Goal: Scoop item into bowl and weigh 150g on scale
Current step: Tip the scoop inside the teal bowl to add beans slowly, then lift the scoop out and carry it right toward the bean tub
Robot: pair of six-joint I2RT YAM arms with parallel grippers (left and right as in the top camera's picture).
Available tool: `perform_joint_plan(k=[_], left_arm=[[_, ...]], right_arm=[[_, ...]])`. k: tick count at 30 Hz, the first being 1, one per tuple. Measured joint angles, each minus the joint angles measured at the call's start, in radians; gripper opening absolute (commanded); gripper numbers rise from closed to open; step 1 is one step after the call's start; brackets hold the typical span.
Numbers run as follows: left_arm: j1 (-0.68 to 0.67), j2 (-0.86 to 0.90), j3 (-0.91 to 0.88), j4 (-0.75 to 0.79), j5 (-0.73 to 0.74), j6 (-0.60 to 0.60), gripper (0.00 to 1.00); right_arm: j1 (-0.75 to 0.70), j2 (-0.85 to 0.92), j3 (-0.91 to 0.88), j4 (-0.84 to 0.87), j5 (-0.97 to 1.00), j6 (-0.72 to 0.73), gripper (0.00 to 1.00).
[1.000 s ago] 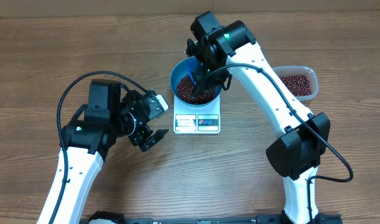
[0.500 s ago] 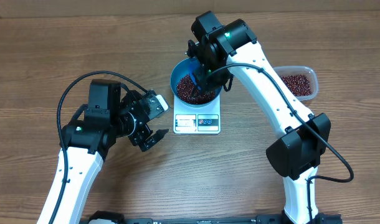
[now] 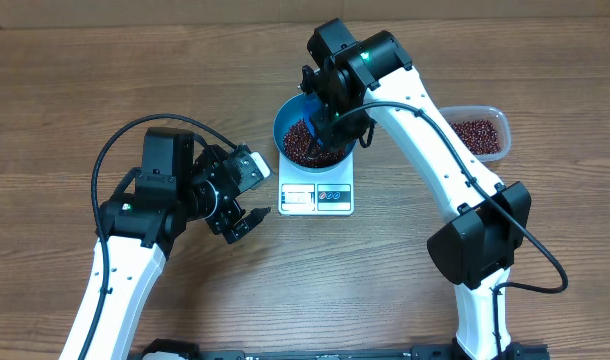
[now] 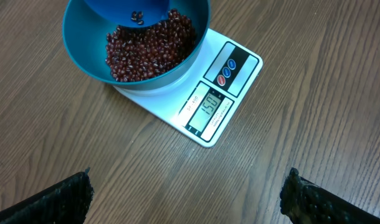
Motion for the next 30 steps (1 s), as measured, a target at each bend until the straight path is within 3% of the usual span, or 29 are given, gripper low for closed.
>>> perform_joint_plan(k=[20,30], left_arm=[[0.0,0.0,0.0,0.0,0.0,0.0,1.0],[0.0,0.0,0.0,0.0,0.0,0.0,1.0]], right_arm=[[0.0,0.0,0.0,-0.002,-0.017,0.0,0.04],[-0.061,0.0,0.0,-0.022,-0.265,-0.013,0.04]])
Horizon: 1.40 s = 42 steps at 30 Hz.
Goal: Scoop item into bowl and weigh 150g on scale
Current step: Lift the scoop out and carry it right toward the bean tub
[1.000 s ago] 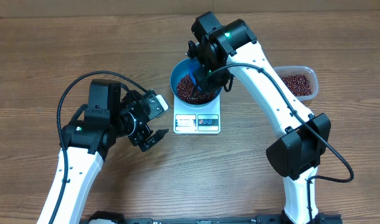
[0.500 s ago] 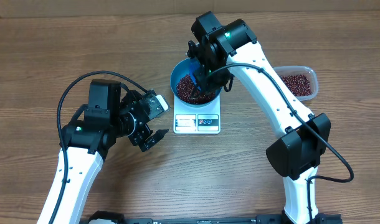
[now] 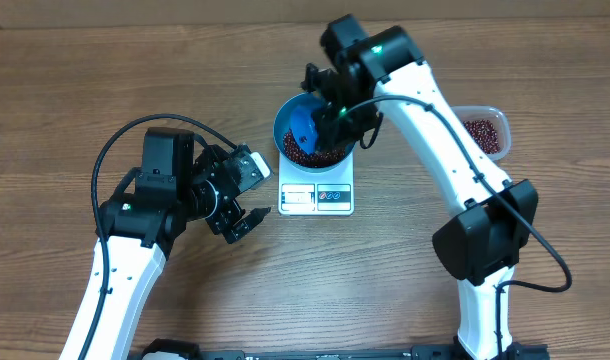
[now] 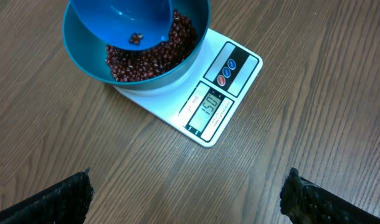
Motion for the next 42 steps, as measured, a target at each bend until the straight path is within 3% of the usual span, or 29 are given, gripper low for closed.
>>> perform_joint_plan(k=[9,21,30,42], left_arm=[[0.0,0.0,0.0,0.0,0.0,0.0,0.99],[0.0,0.0,0.0,0.0,0.0,0.0,0.99],[0.0,0.0,0.0,0.0,0.0,0.0,0.99],[0.0,0.0,0.0,0.0,0.0,0.0,0.99]], right_arm=[[-0.177,0.0,0.0,0.004,-0.25,-0.007,0.04],[-0.398,-0.024,0.0,-0.034,-0.302,-0.007,0.04],[-0.535,-0.043,0.001,-0.087,-0.231,-0.006,0.04],[-0.581,-0.106,0.002,-0.139,0.048,0.004,0.04]])
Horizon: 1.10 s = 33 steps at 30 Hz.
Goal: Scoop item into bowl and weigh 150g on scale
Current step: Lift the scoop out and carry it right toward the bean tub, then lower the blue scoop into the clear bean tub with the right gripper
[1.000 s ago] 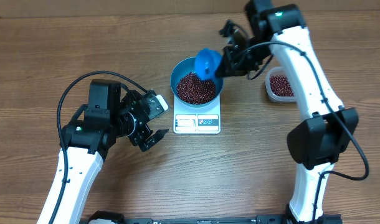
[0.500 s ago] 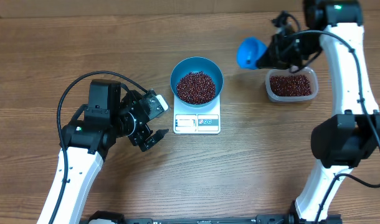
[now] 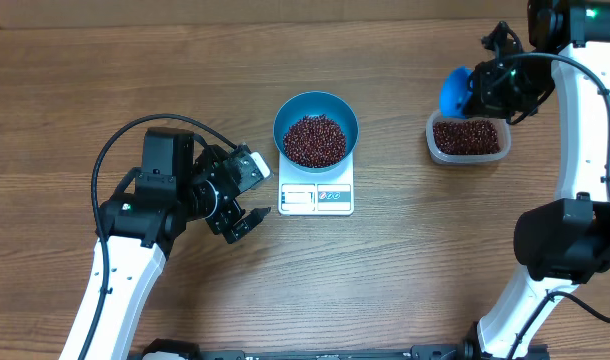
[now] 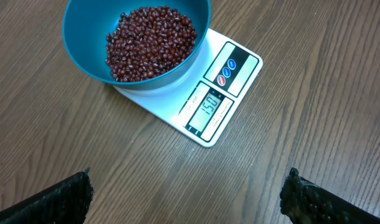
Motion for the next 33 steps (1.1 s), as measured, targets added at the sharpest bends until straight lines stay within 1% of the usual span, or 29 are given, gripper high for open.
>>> perform_joint_plan(k=[13,23,33], left_arm=[[0.0,0.0,0.0,0.0,0.0,0.0,0.99],[0.0,0.0,0.0,0.0,0.0,0.0,1.0],[0.0,0.0,0.0,0.0,0.0,0.0,0.99]], right_arm=[[-0.045,0.0,0.0,0.0,0.177,0.012,0.04],[-0.028,0.0,0.0,0.0,0.308,0.012,0.04],[-0.004,0.0,0.0,0.0,0.387,0.011,0.04]])
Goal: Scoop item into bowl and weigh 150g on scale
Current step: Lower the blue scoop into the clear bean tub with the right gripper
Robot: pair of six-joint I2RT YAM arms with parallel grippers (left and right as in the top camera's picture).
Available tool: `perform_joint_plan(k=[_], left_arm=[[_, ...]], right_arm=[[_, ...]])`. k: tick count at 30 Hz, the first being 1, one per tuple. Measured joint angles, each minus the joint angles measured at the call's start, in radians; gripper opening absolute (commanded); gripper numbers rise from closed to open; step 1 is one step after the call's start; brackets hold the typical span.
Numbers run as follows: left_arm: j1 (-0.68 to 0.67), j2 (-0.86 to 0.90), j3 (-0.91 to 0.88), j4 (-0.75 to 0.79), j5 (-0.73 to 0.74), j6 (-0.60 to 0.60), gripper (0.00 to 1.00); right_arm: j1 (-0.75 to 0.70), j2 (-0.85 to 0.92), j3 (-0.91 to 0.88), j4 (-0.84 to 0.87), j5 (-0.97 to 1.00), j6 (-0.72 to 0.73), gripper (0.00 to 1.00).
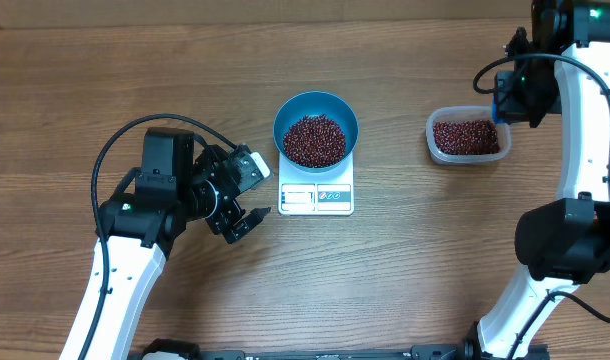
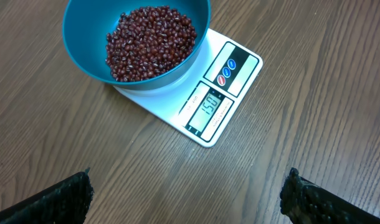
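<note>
The blue bowl (image 1: 316, 130) (image 2: 137, 38), heaped with red beans, sits on the white scale (image 1: 316, 196). The scale's display (image 2: 210, 107) reads 150 in the left wrist view. My right gripper (image 1: 509, 98) hangs at the far right edge of the clear bean container (image 1: 468, 136). It is shut on the blue scoop (image 1: 498, 108), of which only a sliver shows under it. My left gripper (image 1: 247, 216) (image 2: 187, 200) stands open over bare table, left of and in front of the scale, with nothing between its fingers (image 2: 70, 198).
The clear container holds more red beans at the back right. The right arm's base (image 1: 565, 240) stands at the right edge. The left arm's black cable (image 1: 135, 135) loops over the table's left part. Wooden tabletop (image 1: 405, 260) surrounds the scale.
My right gripper has moved from the container's back left corner to its right edge. The scoop, plainly seen before, is now mostly hidden under it. The left arm, bowl and scale are unchanged.
My right gripper first held the scoop low in the bowl on the scale. Then the scoop sat higher in the bowl with a few beans in it. Later it was over at the clear container, the bowl uncovered, the display at 150. Now it is at the container's right edge.
</note>
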Motion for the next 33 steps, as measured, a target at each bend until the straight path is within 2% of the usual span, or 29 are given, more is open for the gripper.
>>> perform_joint_plan(k=[18,33], left_arm=[[0.0,0.0,0.0,0.0,0.0,0.0,1.0],[0.0,0.0,0.0,0.0,0.0,0.0,1.0]], right_arm=[[0.033,0.0,0.0,0.001,0.079,0.003,0.04],[0.149,0.0,0.0,0.0,0.161,0.009,0.04]])
